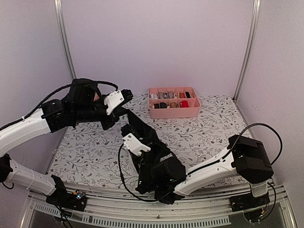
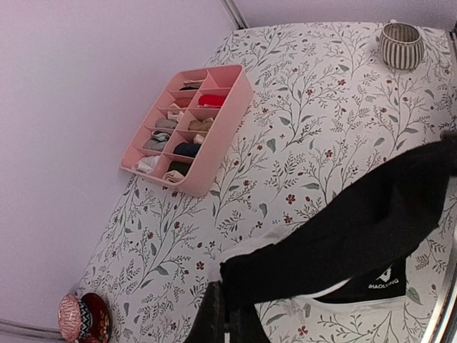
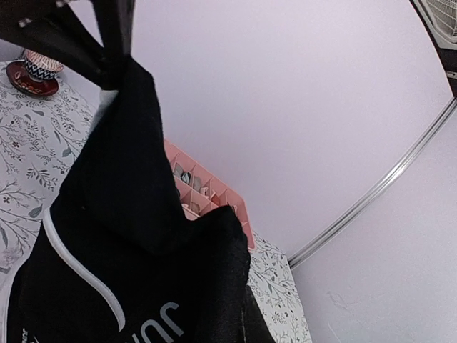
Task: Roll the underwear
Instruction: Pick up the underwear from the center of the board, then flatten out the underwear at the center of the board.
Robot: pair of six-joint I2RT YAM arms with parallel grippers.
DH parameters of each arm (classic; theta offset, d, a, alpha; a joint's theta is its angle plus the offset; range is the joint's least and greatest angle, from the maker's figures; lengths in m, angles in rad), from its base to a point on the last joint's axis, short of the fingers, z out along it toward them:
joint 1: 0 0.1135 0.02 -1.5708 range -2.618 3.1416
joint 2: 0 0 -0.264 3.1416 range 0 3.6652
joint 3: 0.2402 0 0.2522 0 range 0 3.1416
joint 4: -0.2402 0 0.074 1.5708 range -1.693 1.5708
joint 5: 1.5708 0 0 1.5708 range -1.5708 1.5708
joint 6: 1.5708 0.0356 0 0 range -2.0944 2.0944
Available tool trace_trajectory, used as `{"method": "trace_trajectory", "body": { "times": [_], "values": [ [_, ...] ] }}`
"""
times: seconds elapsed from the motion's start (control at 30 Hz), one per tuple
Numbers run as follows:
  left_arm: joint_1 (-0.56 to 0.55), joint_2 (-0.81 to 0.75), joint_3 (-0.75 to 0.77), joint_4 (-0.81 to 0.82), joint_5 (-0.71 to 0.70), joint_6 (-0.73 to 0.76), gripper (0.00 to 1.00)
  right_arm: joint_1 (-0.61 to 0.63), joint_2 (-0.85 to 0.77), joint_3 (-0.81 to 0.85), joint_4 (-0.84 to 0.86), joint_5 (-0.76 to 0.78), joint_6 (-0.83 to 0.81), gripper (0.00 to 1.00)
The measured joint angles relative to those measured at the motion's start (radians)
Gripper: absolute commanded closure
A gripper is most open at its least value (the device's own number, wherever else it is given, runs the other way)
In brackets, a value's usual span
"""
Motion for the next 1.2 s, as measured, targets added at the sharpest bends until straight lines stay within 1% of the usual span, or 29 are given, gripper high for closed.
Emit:
{"method": "trace_trajectory", "body": {
  "times": [0.2, 0.33, 0.47, 0.73, 0.9, 1.0, 1.2],
  "values": [
    [0.0, -0.028, -0.014, -0.003, 0.023, 0.012, 1.0, -0.002, -0.086, -0.074, 0.0, 0.009, 0.008, 1.0],
    [0.0, -0.048, -0.024, 0.001, 0.025, 0.011, 1.0, -0.006, -0.087, -0.086, 0.0, 0.014, 0.008, 1.0],
    [0.0, -0.097, -0.071, 0.034, 0.029, 0.008, 1.0, -0.032, -0.082, -0.082, 0.0, 0.014, 0.005, 1.0],
    [0.004, -0.103, -0.158, 0.087, 0.049, 0.012, 1.0, -0.127, 0.092, 0.097, 0.0, 0.019, -0.127, 1.0],
    [0.026, -0.097, -0.16, 0.095, 0.058, 0.015, 1.0, -0.152, 0.206, 0.275, 0.001, 0.024, -0.303, 1.0],
    [0.06, -0.103, -0.174, 0.067, 0.056, 0.021, 1.0, -0.161, 0.273, 0.369, 0.002, 0.021, -0.402, 1.0],
    [0.075, -0.107, -0.193, 0.015, 0.054, 0.021, 1.0, -0.168, 0.319, 0.413, 0.002, 0.022, -0.486, 1.0]
  ]
}}
